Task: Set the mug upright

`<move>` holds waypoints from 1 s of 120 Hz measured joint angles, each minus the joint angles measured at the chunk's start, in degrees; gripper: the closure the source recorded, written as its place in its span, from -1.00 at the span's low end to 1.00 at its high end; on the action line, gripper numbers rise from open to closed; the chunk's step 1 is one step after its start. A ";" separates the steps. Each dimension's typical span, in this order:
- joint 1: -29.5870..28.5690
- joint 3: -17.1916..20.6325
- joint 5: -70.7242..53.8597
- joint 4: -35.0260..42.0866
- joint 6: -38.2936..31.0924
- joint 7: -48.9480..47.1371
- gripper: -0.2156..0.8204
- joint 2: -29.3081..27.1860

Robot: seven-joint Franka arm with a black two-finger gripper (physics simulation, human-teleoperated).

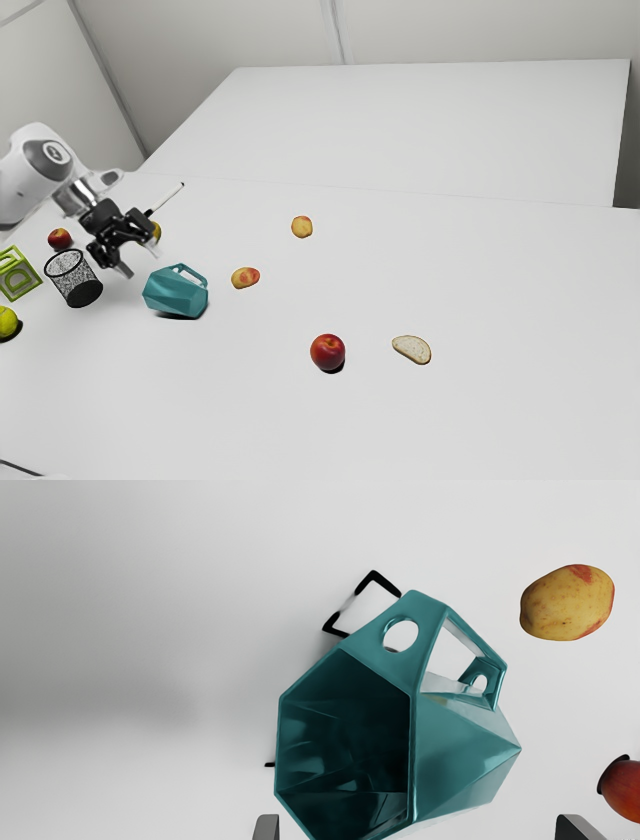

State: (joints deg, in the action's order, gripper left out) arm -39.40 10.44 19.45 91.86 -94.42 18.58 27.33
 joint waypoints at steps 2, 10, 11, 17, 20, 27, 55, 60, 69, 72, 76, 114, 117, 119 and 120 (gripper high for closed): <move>0.06 0.01 0.23 0.06 -0.08 0.28 -0.58 0.08; 0.27 0.06 1.25 0.43 -0.32 1.30 -0.58 0.31; 0.32 0.07 1.38 0.48 -0.33 1.42 -0.58 0.33; 0.55 0.09 2.28 1.06 -0.38 2.09 -0.58 0.40; 0.63 0.10 2.71 1.46 -0.40 2.40 -0.58 0.46; 0.95 0.10 3.83 2.38 -0.38 3.02 -0.58 0.53; 2.56 0.11 6.68 3.92 -0.38 4.86 -0.47 1.14; 2.96 0.10 6.64 3.85 -0.44 4.95 -0.28 0.99; 3.35 0.11 6.57 3.80 -0.51 5.04 0.14 0.75; 3.39 0.11 6.56 3.78 -0.53 5.07 0.25 0.69; 3.42 0.10 6.54 3.74 -0.56 5.11 0.37 0.53; 5.70 0.11 6.36 4.13 -0.51 4.46 0.84 -2.68; 5.89 0.11 6.36 4.46 -0.48 4.32 0.86 -3.00; 5.97 0.11 6.35 4.71 -0.47 4.21 0.86 -3.22; 6.00 0.11 6.35 4.84 -0.46 4.14 0.87 -3.34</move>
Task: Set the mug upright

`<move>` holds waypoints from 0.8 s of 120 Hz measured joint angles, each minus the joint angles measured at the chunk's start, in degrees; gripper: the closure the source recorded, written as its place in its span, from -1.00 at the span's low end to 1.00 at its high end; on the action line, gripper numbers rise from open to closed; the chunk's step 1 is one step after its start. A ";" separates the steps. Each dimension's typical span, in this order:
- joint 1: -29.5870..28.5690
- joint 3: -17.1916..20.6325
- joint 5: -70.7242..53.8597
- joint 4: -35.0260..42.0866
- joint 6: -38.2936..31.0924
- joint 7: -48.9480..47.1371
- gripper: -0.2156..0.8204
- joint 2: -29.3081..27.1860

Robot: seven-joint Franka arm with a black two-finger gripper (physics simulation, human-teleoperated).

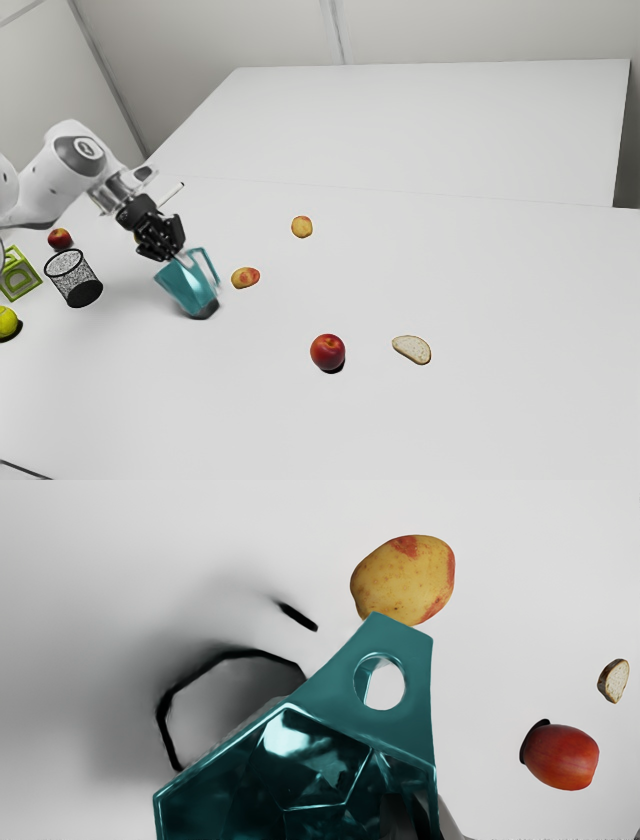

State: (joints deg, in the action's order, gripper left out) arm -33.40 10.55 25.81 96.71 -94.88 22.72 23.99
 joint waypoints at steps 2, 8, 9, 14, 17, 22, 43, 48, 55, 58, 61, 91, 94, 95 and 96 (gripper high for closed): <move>0.06 -0.01 -0.01 0.27 0.01 -0.14 0.87 -0.29; 0.39 -0.01 -0.19 1.04 0.01 -0.59 0.89 -1.28; 0.45 -0.01 -0.23 1.15 -0.01 -0.66 0.89 -1.43; 0.65 -0.04 -0.41 1.67 -0.06 -1.03 0.90 -2.10; 0.70 -0.06 -0.50 2.14 -0.12 -1.26 0.90 -2.60; 0.77 -0.07 -0.78 2.67 -0.20 -1.65 0.91 -3.34; 4.55 -0.01 -6.35 7.11 -3.49 -3.94 0.93 -8.38; 6.15 0.02 -9.12 7.58 -5.01 -4.62 0.93 -9.04; 8.52 0.04 -13.41 8.48 -7.34 -5.73 0.93 -10.18; 9.40 0.05 -15.07 9.19 -8.47 -6.22 0.93 -10.76; 10.05 0.07 -16.48 9.77 -9.55 -6.69 0.93 -11.18; 14.23 0.08 -25.47 15.92 -19.25 -12.06 0.93 -15.48; 14.46 0.09 -25.93 16.30 -19.93 -12.68 0.93 -15.72; 14.52 0.09 -26.06 16.43 -20.14 -12.89 0.93 -15.81; 14.58 0.09 -26.19 16.55 -20.35 -13.10 0.93 -15.88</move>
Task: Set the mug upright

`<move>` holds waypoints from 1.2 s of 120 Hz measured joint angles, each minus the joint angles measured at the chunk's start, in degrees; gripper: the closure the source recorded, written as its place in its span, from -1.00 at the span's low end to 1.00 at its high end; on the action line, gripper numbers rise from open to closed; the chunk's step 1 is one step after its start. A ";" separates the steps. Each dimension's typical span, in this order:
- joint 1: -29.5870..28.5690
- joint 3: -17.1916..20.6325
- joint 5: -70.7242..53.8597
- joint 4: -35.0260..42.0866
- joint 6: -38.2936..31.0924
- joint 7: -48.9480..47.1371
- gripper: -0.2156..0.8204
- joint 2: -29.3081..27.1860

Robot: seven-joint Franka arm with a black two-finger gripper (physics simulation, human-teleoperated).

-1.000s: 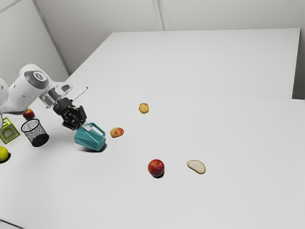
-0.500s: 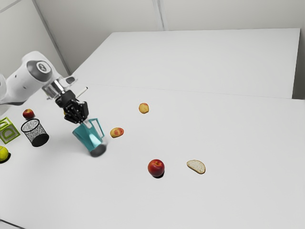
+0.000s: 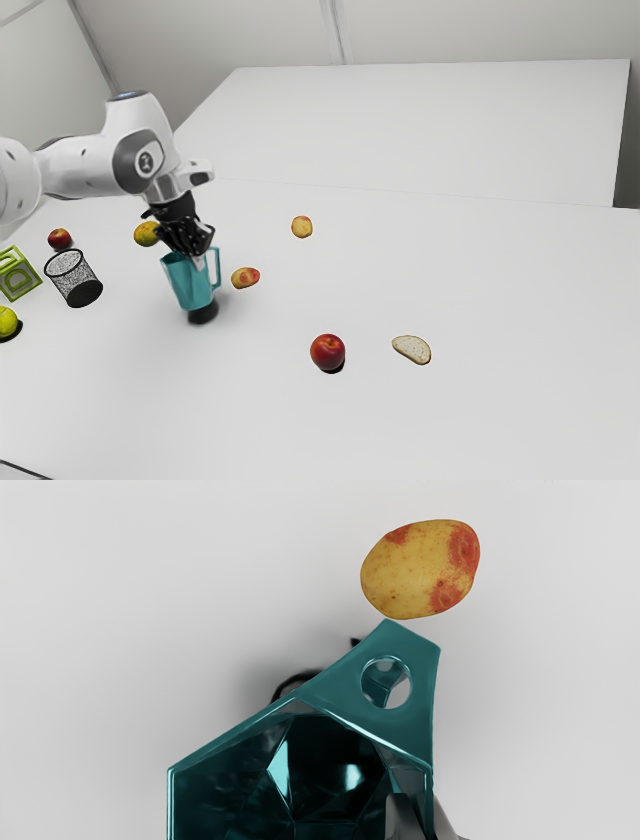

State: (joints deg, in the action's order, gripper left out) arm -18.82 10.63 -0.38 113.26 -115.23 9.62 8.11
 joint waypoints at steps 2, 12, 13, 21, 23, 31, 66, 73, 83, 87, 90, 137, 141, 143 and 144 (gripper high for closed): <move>0.12 0.00 -0.23 0.20 -0.39 -0.43 0.93 -0.11; 0.55 0.02 -1.01 0.83 -1.97 -2.66 0.93 -0.44; 0.61 0.03 -1.06 0.98 -2.15 -2.89 0.93 -0.52; 1.22 0.09 -1.41 2.77 -3.96 -4.69 0.93 -1.22; 1.39 0.11 -1.58 3.05 -4.36 -5.15 0.93 -1.33; 2.12 0.21 -2.63 4.05 -5.71 -7.04 0.93 -1.91; 4.48 1.67 -9.79 8.88 -11.91 -15.66 0.93 -3.67; 4.96 1.85 -12.07 10.08 -13.76 -17.43 0.93 -4.28; 5.29 2.05 -14.04 10.91 -15.98 -19.68 0.93 -4.58; 5.31 2.07 -14.53 11.29 -16.80 -20.53 0.93 -4.64; 5.29 2.09 -14.82 11.56 -17.35 -21.14 0.93 -4.69; 4.87 2.10 -16.18 15.04 -24.06 -28.94 0.94 -3.91; 4.87 2.10 -16.19 15.06 -24.27 -29.43 0.92 -3.90; 4.87 2.10 -16.17 15.06 -24.35 -29.63 0.85 -3.92; 4.87 2.10 -16.16 15.07 -24.38 -29.72 0.81 -3.93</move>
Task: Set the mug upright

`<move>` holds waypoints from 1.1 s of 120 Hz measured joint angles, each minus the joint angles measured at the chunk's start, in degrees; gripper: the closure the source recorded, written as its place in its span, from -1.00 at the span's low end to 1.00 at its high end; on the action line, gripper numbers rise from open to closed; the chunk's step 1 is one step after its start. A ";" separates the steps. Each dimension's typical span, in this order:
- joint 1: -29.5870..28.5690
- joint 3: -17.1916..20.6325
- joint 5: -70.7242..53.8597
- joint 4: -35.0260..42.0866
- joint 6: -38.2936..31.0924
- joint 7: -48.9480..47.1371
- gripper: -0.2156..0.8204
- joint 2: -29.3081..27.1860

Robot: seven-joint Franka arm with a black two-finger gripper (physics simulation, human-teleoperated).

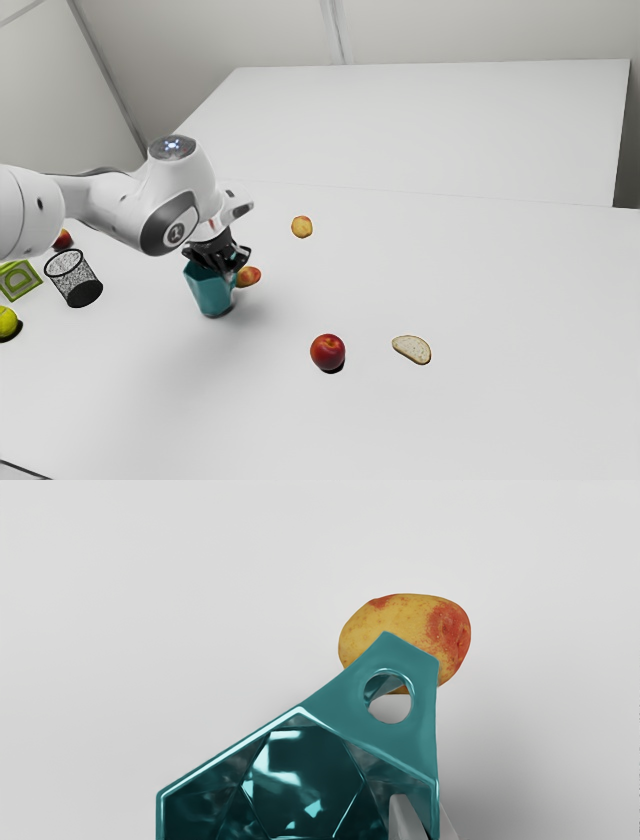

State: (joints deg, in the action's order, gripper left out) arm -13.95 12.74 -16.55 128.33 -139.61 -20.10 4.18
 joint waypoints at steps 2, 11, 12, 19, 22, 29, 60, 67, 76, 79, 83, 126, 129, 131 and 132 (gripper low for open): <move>0.00 0.00 -0.02 -0.02 -0.04 -0.18 0.74 -0.07; 0.00 0.06 -0.28 -0.06 -0.11 -0.93 0.41 -0.49; 0.01 0.07 -0.31 -0.06 -0.12 -1.01 0.37 -0.53; 0.08 0.05 -0.45 -0.04 -0.14 -1.53 0.14 -1.00; 0.08 0.05 -0.50 -0.04 -0.09 -1.73 0.06 -1.32; 0.07 0.08 -0.60 -0.05 0.22 -2.18 -0.09 -2.36; 0.33 0.18 -0.57 -1.01 2.95 -3.17 -0.44 -6.86; 0.94 0.18 -0.38 -1.68 3.97 -3.29 -0.47 -7.72; 2.88 0.12 -0.15 -4.71 6.98 -3.42 -0.51 -8.10; 3.87 0.04 0.02 -6.19 8.41 -3.44 -0.52 -8.15; 5.63 -0.45 0.51 -8.07 10.28 -3.29 -0.53 -8.13; 12.24 -4.02 4.69 -25.29 30.39 0.78 -0.57 -7.06; 12.37 -3.99 4.76 -26.15 31.43 1.00 -0.57 -7.02; 12.47 -3.98 4.79 -26.57 32.09 1.15 -0.58 -7.04; 12.52 -3.97 4.81 -26.74 32.40 1.21 -0.58 -7.06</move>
State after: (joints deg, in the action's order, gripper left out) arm -1.43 8.76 -11.74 101.58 -107.21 -18.88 -2.88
